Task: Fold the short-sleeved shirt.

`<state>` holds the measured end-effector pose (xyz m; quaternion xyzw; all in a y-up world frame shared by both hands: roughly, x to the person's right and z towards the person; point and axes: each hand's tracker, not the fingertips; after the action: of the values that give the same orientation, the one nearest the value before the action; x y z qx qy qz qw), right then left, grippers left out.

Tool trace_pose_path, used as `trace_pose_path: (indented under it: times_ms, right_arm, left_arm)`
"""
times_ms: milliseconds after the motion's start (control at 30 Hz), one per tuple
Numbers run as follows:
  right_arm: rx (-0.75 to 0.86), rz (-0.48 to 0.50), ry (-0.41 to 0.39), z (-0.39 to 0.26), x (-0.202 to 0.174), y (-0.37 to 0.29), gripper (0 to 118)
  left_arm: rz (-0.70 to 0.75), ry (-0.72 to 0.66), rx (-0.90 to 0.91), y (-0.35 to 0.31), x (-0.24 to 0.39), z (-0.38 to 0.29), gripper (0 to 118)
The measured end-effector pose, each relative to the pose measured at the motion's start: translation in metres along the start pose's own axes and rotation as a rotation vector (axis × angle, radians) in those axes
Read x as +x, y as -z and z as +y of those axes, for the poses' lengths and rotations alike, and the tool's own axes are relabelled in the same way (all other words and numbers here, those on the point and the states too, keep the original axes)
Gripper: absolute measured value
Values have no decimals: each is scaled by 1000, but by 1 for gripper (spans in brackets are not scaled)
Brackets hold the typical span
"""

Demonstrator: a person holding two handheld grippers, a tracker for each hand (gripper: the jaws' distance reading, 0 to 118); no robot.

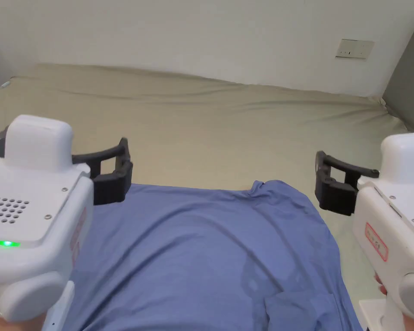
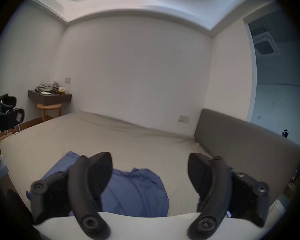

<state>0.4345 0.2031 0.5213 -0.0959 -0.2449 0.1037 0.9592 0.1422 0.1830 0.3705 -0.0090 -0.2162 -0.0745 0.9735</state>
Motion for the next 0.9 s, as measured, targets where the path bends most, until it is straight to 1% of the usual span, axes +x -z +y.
trace_pose_path:
  times_ms: [33, 100, 133, 167, 200, 233, 300, 333, 367, 500, 667, 767, 867, 900]
  right_arm:
    - [25, 3, -18, 5, -7, -5, 61]
    - [60, -10, -54, 8, -19, -11, 9]
    - [76, -27, -73, 7, -26, -11, 4]
    - [84, -16, -73, 6, -30, -12, 3]
    - [86, -10, -79, 7, -34, -15, 2]
    - [76, 22, -97, 7, -38, -14, 2]
    - [71, 16, -120, 5, -46, -13, 2]
    - [73, -12, -148, 3, -50, -12, 2]
    - [68, -15, -161, 2, -52, -10, 2]
    - [45, 23, -111, -1, -48, -9, 2]
    - [37, 26, -110, -3, -43, -8, 2]
    - [11, 39, -91, -5, -41, -2, 2]
    - [-16, 42, -98, -14, -40, 1, 2]
    - [-24, 45, -101, -18, -39, 2, 2]
  left_arm:
    - [11, 4, 43, -6, 5, 5, 78]
    - [24, 11, 50, -9, 14, 8, 52]
    - [23, 14, 55, -10, 18, 10, 32]
    - [20, 14, 56, -10, 21, 10, 17]
    - [17, 14, 57, -9, 23, 11, 5]
    - [13, 11, 53, -6, 24, 10, 0]
    - [10, 7, 48, -6, 26, 10, 0]
    - [11, 10, 46, -6, 27, 10, 0]
    - [15, 16, 45, -5, 27, 9, 0]
    - [32, 30, 57, -6, 27, 9, 0]
    - [41, 51, 45, -3, 27, 4, 0]
    - [20, 53, -1, 2, 21, -7, 0]
    - [21, 57, -75, 8, 12, -35, 0]
    - [28, 60, -114, 10, 7, -45, 4]
